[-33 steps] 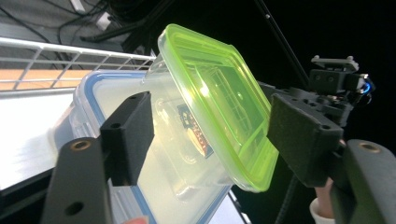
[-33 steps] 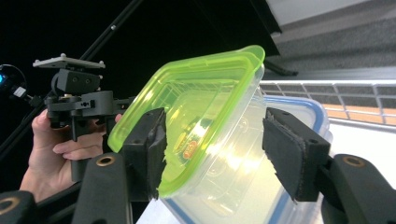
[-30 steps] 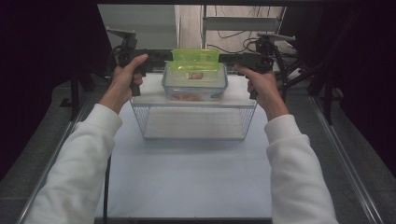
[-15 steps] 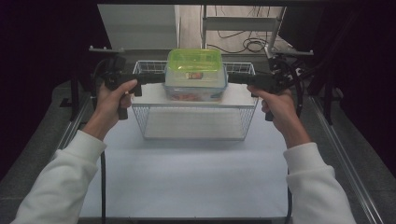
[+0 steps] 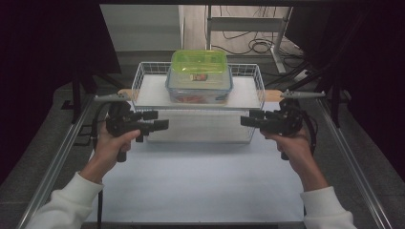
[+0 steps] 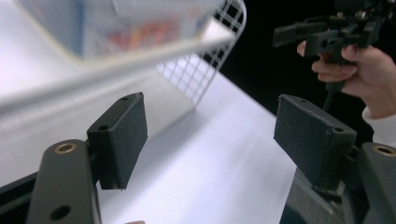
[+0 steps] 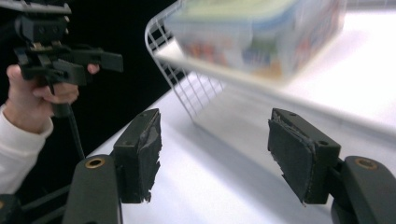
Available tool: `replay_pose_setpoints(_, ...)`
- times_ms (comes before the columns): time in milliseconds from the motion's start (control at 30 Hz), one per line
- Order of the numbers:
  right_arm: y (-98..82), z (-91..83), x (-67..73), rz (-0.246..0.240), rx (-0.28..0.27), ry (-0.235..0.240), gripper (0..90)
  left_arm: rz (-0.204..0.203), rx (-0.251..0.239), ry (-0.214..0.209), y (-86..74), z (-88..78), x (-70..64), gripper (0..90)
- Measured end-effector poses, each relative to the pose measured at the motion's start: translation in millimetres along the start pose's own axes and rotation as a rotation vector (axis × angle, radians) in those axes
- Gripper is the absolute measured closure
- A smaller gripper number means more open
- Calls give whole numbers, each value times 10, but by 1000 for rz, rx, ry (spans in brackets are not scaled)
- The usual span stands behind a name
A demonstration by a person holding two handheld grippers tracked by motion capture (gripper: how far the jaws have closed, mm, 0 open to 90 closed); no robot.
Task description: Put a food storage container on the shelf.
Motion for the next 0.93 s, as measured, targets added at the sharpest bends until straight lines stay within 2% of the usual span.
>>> replay_pose_setpoints(67, -139, -9, 4, -9, 11, -1, 346, 21, 24, 17, -182, 3, -5, 251)
replay_pose_setpoints(167, -381, -20, 8, -18, 30, 6, 345, 33, 46, 27, -402, 11, -1, 251)
replay_pose_setpoints(267, -574, -38, -15, -29, 48, -6, 343, 51, 64, 46, -577, 13, 15, 252)
replay_pose_setpoints(400, -797, -30, -61, -19, 77, -14, 339, 48, 90, 50, -769, 49, 8, 253)
replay_pose_setpoints(433, -842, -21, -73, -19, 78, -13, 339, 48, 90, 50, -769, 49, 8, 253)
replay_pose_setpoints(467, -889, -13, -80, -16, 83, -13, 338, 48, 116, 53, -862, 76, 16, 253)
replay_pose_setpoints(533, -963, 2, -88, -18, 91, -15, 338, 49, 134, 65, -932, 92, 36, 253)
replay_pose_setpoints(600, -1036, 17, -107, -21, 121, -25, 332, 42, 141, 66, -976, 100, 56, 253)
replay_pose_setpoints(633, -1050, 15, -122, -36, 125, -36, 331, 42, 144, 71, -989, 98, 69, 253)
replay_pose_setpoints(933, -1045, 6, -110, -47, 100, -35, 314, 29, 145, 80, -1045, 95, 124, 250)
Point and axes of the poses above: each handheld gripper's, and its own axes: z roughly forward along the jaws, y roughly out of its top, x roughly to its left, the point moved 9 cm from there along z, roughly forward along the jaws, and after that the axes turned 9 degrees about -x, right-handed, at the moved point
